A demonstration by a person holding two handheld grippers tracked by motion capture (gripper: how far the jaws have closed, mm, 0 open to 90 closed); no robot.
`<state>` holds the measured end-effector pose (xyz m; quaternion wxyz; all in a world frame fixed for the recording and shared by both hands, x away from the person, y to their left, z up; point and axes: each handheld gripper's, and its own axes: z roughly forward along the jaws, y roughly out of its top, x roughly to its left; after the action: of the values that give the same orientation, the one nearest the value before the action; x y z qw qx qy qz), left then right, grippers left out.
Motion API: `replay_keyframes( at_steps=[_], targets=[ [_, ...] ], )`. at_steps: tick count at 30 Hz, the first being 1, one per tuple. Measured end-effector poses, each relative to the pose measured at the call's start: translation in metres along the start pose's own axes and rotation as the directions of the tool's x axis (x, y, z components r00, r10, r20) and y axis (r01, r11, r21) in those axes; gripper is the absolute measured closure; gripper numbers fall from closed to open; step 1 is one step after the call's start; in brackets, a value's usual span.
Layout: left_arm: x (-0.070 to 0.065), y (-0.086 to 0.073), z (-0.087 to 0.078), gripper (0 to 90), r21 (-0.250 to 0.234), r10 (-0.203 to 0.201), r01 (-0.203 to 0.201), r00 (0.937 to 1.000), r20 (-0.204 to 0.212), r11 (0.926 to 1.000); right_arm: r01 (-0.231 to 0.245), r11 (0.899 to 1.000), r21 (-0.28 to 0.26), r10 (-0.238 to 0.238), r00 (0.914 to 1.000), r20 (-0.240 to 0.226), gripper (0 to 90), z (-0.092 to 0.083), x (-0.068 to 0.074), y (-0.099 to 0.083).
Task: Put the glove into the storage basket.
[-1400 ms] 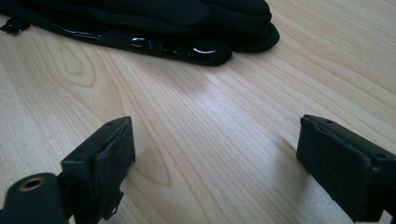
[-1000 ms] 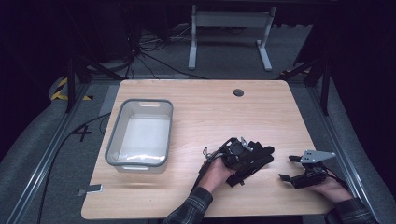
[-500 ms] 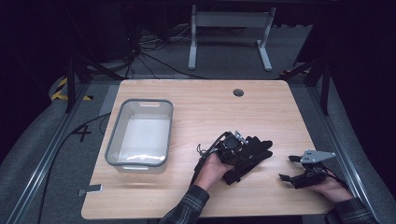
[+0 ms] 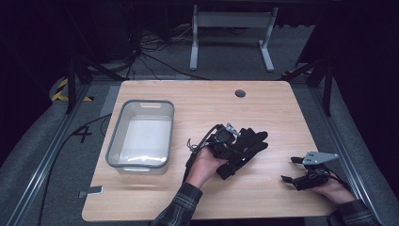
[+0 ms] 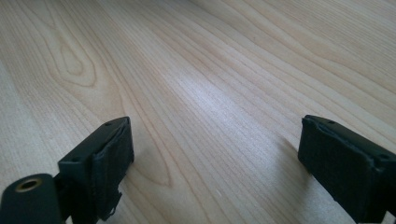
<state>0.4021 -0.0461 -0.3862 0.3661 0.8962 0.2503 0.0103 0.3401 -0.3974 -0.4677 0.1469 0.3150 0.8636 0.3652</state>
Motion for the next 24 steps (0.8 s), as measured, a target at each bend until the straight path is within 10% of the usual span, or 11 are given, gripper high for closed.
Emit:
replay_keyframes(
  at_steps=[24],
  targets=[
    [0.038, -0.015, -0.077, 67.9, -0.073, -0.097, 0.088, 0.9881, -0.120, 0.9934, -0.013, 1.000, 0.025, 0.013, 0.9998, 0.012, 1.4, 0.002, -0.001, 0.001]
  ],
)
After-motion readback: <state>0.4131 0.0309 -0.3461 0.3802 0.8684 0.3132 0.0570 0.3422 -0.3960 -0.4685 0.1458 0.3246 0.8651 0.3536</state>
